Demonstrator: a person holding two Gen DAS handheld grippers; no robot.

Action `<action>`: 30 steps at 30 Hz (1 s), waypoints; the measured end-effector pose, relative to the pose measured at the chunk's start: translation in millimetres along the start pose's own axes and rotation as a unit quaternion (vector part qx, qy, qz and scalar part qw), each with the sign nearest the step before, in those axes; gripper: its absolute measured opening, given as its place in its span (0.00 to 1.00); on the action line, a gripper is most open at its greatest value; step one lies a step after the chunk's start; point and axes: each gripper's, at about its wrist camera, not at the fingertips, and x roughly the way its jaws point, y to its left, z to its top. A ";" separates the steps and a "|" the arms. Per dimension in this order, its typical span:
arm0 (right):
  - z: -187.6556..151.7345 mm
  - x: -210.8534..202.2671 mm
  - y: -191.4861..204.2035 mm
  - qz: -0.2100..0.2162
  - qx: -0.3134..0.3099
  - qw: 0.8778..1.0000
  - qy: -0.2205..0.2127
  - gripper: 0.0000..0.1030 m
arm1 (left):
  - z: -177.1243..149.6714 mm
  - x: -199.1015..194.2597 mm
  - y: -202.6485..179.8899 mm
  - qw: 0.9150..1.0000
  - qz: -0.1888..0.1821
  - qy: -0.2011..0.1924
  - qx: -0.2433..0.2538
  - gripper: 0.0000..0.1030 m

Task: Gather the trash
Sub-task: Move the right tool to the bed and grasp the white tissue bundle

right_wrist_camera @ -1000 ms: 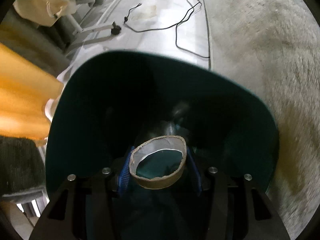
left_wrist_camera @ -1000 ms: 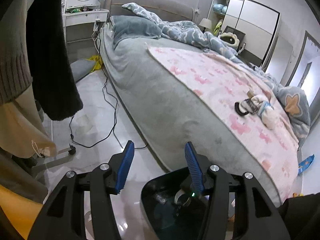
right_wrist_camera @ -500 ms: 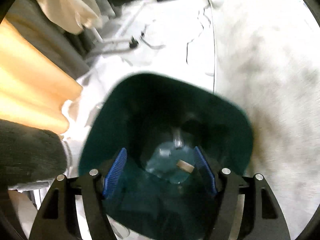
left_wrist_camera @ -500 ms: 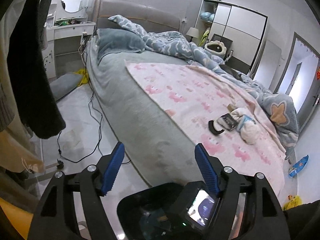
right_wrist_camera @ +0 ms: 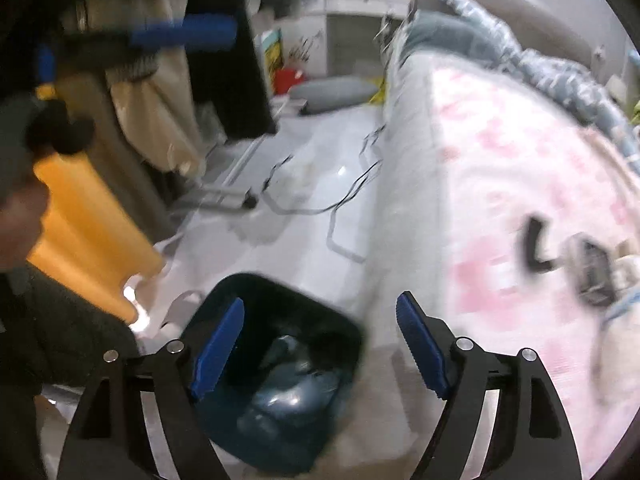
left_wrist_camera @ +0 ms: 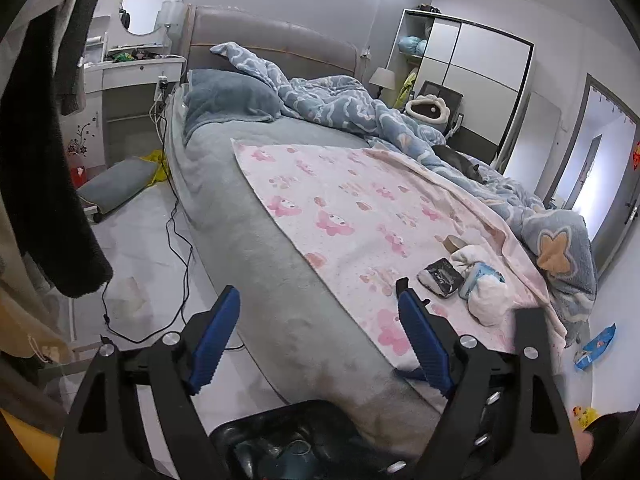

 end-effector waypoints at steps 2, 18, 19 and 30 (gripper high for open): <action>0.2 -15.8 -16.4 -0.015 -0.002 1.000 -0.018 0.80 | 0.1 6.5 -5.3 1.000 0.000 0.004 0.006 0.81; -22.3 -66.1 -115.6 -0.103 -0.019 0.992 -0.068 0.83 | -0.9 85.1 -62.4 0.996 -0.038 0.069 0.032 0.85; -25.3 -67.8 -117.7 -0.107 -0.023 0.992 -0.070 0.83 | -1.0 89.2 -64.7 0.996 -0.039 0.072 0.031 0.85; -46.1 -69.3 -159.3 -0.104 -0.018 0.993 -0.047 0.83 | -5.2 133.6 -81.1 0.993 -0.048 0.105 0.014 0.85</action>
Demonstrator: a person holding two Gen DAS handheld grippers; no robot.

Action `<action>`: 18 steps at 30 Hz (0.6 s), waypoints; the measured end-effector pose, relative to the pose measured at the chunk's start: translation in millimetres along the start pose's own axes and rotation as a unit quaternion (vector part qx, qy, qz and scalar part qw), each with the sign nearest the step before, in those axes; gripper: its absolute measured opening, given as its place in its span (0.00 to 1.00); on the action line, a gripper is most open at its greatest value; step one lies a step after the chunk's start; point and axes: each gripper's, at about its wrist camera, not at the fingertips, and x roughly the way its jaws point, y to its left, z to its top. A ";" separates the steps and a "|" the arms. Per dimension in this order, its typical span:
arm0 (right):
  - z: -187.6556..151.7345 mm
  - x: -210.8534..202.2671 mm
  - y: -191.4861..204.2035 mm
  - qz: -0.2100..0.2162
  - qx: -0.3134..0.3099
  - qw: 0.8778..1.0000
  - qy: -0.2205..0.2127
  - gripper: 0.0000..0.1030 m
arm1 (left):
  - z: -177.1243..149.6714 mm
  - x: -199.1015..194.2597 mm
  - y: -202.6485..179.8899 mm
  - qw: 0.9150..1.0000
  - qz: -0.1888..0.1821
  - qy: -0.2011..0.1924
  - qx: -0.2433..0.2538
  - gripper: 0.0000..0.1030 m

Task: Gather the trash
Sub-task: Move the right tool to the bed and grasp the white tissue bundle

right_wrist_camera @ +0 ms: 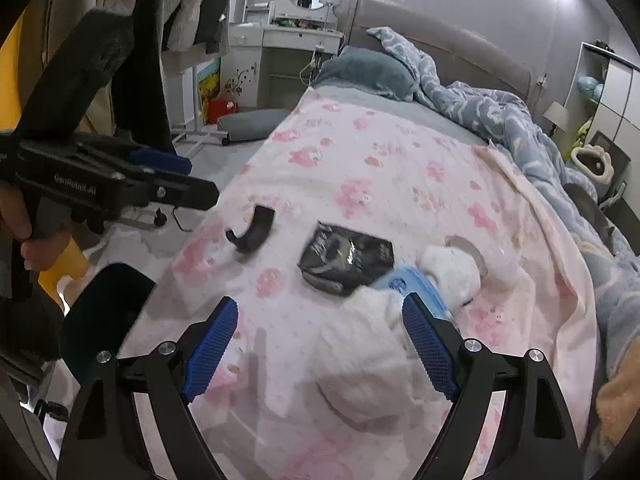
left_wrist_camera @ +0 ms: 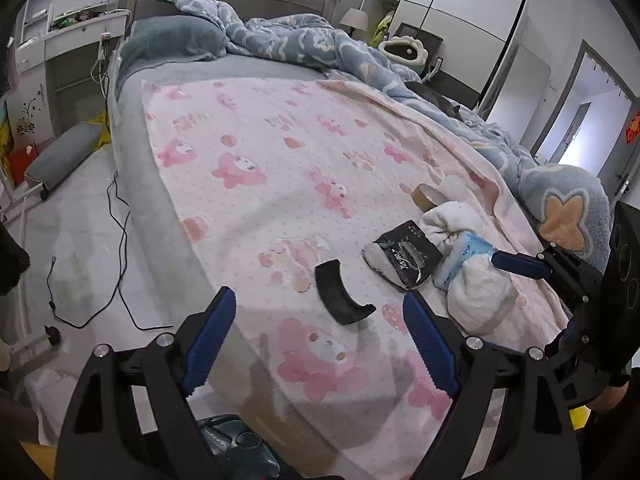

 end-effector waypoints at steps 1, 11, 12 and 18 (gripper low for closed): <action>-2.3 1.7 -1.4 -0.002 -0.004 1.000 0.004 0.83 | 0.6 2.9 -1.8 1.000 0.001 0.001 0.000 0.85; -13.2 17.3 -16.6 -0.033 -0.037 0.998 0.028 0.67 | 4.5 33.9 -14.8 1.000 -0.004 0.018 0.009 0.85; -13.4 18.7 -18.2 -0.035 -0.038 0.998 0.029 0.64 | 4.7 37.2 -15.5 1.000 -0.005 0.021 0.007 0.85; -15.2 24.4 -29.5 -0.052 -0.045 0.997 0.037 0.48 | 4.4 55.1 -22.4 0.999 -0.002 0.035 0.016 0.83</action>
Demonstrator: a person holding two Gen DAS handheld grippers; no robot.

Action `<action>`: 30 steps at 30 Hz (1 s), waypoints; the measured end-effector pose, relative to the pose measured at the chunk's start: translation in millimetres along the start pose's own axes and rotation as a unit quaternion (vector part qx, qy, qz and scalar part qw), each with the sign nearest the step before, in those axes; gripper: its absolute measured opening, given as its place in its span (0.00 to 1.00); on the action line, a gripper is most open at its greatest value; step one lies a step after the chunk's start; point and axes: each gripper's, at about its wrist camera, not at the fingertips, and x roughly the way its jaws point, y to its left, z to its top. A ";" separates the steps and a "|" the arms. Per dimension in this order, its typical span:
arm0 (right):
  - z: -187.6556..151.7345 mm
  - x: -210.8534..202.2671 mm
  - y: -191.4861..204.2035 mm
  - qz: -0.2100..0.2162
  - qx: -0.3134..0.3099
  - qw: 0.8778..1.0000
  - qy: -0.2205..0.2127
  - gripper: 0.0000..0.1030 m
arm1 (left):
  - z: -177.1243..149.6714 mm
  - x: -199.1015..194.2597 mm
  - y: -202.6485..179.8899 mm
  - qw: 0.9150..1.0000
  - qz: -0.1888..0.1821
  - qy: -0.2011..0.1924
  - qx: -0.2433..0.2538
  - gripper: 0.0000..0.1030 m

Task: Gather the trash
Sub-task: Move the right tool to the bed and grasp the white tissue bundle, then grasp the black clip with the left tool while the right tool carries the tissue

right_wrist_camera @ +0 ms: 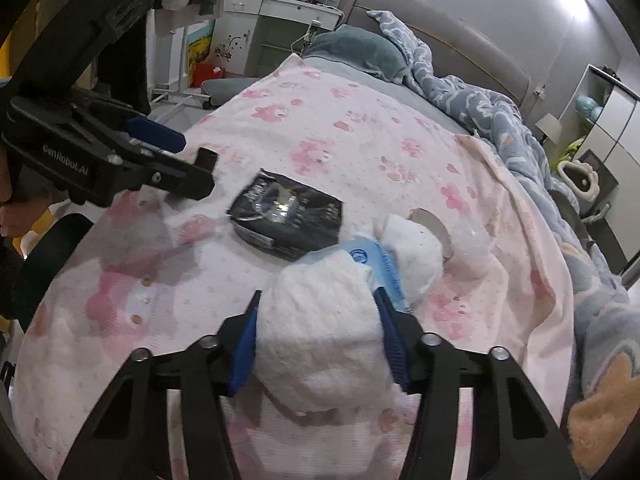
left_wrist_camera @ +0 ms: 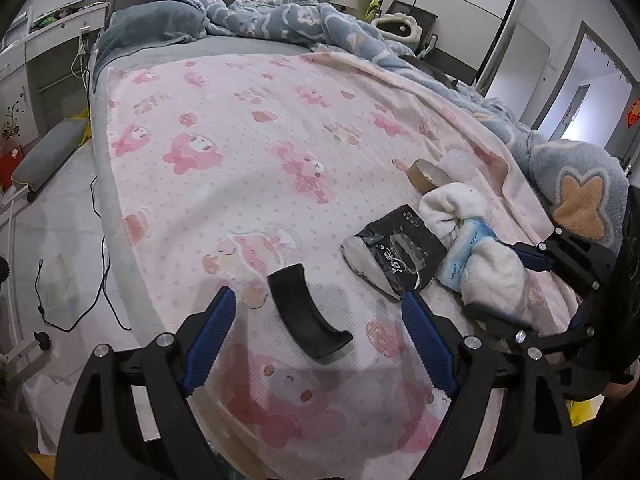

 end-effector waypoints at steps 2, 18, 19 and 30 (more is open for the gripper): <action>0.3 0.2 -4.7 0.003 0.008 1.000 -0.001 0.46 | 0.4 4.9 -2.3 1.000 0.008 0.003 0.006 0.79; 18.0 -21.6 -39.0 0.093 0.134 0.985 -0.046 0.42 | -4.2 14.4 2.0 0.999 0.048 -0.014 -0.013 0.50; 19.5 -23.2 -39.9 0.094 0.138 0.985 -0.049 0.42 | -4.3 14.1 2.0 0.999 0.048 -0.014 -0.013 0.46; 22.8 -35.1 -37.4 0.115 0.183 0.975 -0.061 0.41 | -13.5 6.8 -7.9 0.999 0.040 -0.014 0.016 0.21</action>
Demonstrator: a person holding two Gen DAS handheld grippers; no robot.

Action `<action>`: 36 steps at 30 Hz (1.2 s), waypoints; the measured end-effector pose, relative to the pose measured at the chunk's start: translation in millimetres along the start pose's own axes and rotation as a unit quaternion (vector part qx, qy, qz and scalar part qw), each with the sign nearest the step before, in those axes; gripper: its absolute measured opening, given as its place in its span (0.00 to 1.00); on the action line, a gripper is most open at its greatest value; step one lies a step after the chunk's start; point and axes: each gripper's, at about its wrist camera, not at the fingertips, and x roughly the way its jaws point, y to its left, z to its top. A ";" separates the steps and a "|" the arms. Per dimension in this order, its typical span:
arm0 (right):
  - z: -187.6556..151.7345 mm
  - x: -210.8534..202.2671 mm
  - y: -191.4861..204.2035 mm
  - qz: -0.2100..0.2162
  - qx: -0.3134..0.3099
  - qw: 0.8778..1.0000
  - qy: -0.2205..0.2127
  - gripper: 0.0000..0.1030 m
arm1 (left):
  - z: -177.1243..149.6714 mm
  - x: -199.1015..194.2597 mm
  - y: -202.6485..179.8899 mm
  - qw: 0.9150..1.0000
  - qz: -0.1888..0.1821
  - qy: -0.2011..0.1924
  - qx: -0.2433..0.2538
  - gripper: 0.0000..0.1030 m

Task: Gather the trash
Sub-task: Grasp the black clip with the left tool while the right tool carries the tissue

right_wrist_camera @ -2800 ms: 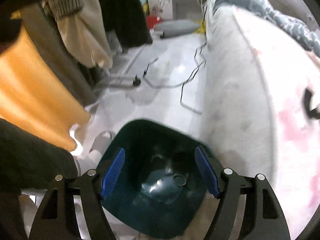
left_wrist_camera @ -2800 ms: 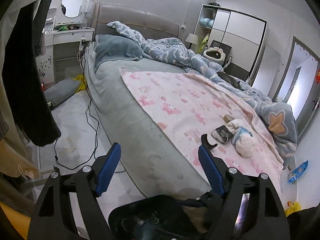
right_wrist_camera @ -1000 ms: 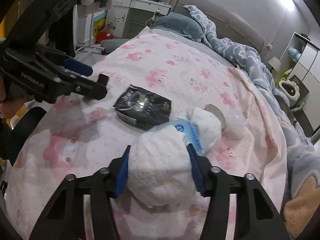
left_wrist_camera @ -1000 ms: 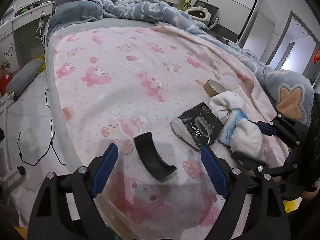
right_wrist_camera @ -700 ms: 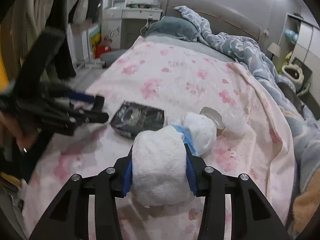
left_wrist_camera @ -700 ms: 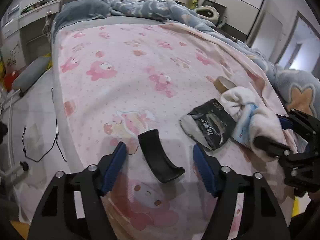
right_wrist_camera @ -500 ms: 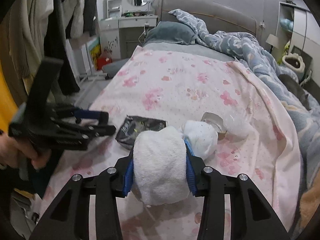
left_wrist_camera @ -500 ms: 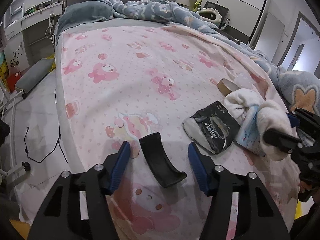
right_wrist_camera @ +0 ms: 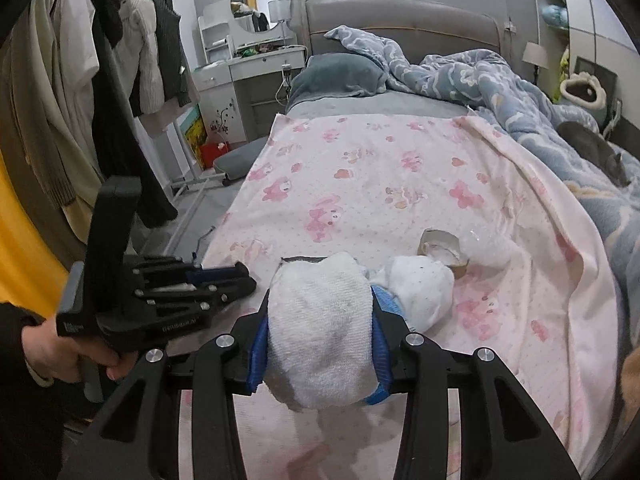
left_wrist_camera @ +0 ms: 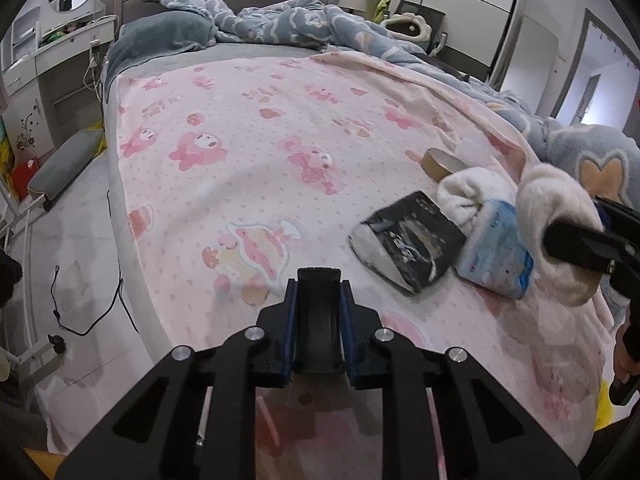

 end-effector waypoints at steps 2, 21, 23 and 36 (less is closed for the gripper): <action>-0.1 -3.5 4.6 0.002 0.002 1.000 -0.005 0.41 | -3.1 -3.8 -1.3 1.000 -0.004 0.000 0.004 0.21; -7.1 -1.3 77.3 0.027 0.010 0.999 -0.017 0.41 | -42.2 -60.0 33.3 1.000 0.005 0.000 -0.006 0.21; -8.3 1.5 84.7 0.030 0.010 0.999 -0.015 0.41 | -48.4 -64.0 40.2 1.000 0.008 0.004 -0.011 0.21; -14.4 26.4 144.8 0.057 0.007 0.998 0.007 0.41 | -104.0 -66.3 87.2 0.996 0.038 0.066 -0.035 0.21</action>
